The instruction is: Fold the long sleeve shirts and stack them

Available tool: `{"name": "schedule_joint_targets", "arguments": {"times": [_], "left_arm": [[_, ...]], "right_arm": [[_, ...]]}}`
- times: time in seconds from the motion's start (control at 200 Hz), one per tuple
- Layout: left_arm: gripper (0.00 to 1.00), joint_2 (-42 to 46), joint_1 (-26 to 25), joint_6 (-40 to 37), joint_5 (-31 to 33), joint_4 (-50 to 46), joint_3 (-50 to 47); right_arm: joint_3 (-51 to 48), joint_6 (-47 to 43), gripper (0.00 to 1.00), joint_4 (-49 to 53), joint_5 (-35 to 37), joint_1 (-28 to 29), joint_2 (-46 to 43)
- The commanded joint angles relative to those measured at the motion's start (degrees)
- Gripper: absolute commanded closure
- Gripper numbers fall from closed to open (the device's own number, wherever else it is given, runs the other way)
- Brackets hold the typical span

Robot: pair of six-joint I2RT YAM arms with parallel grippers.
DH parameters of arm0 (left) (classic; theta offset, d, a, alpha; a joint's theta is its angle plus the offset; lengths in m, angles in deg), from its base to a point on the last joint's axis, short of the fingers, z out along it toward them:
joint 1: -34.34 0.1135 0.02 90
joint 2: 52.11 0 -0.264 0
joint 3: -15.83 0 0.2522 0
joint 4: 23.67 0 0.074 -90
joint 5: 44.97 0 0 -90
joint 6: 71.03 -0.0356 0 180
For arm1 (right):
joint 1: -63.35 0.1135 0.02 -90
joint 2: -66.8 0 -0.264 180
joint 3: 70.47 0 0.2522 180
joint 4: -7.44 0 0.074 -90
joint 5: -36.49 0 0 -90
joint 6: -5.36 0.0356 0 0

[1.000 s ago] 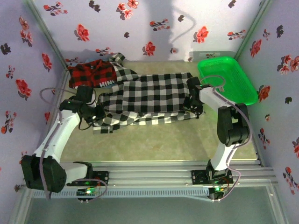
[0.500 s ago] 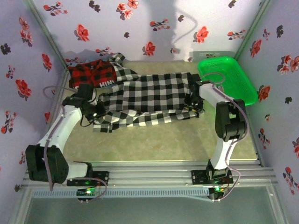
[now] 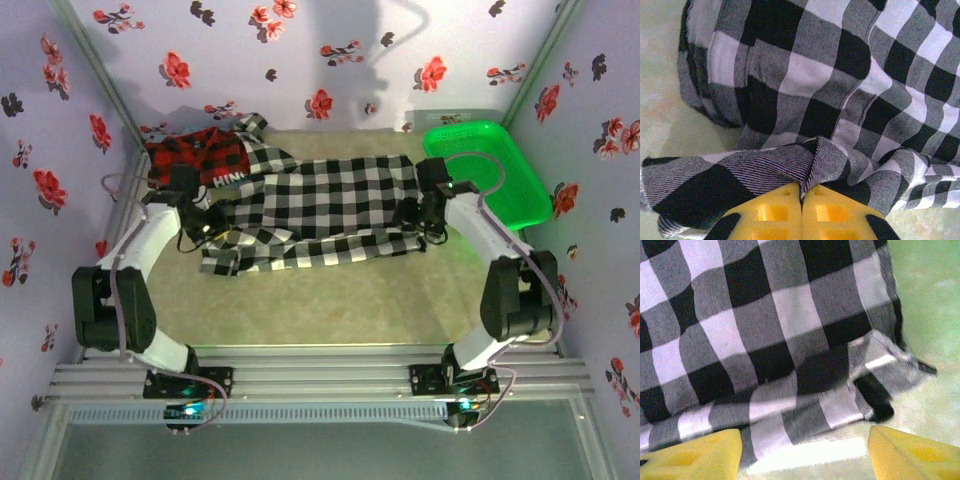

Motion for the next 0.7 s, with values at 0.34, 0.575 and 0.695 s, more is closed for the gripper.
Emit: {"name": "schedule_joint_targets", "arguments": {"times": [0.34, 0.575, 0.695], "left_arm": [[0.86, -6.39, 0.79, 0.12, -2.02, 3.43, 2.59], [0.28, -2.87, 1.70, 2.23, -1.97, 3.01, 3.13], [0.16, 3.63, 2.51, 2.65, -0.09, -1.21, 2.78]], "right_arm": [[-5.02, 3.77, 0.57, -8.97, -5.16, 0.70, 6.33], [6.30, 2.56, 0.60, -8.19, -4.27, 0.24, 17.92], [11.37, 1.53, 0.61, -6.79, -3.50, -0.32, 22.66]]}}
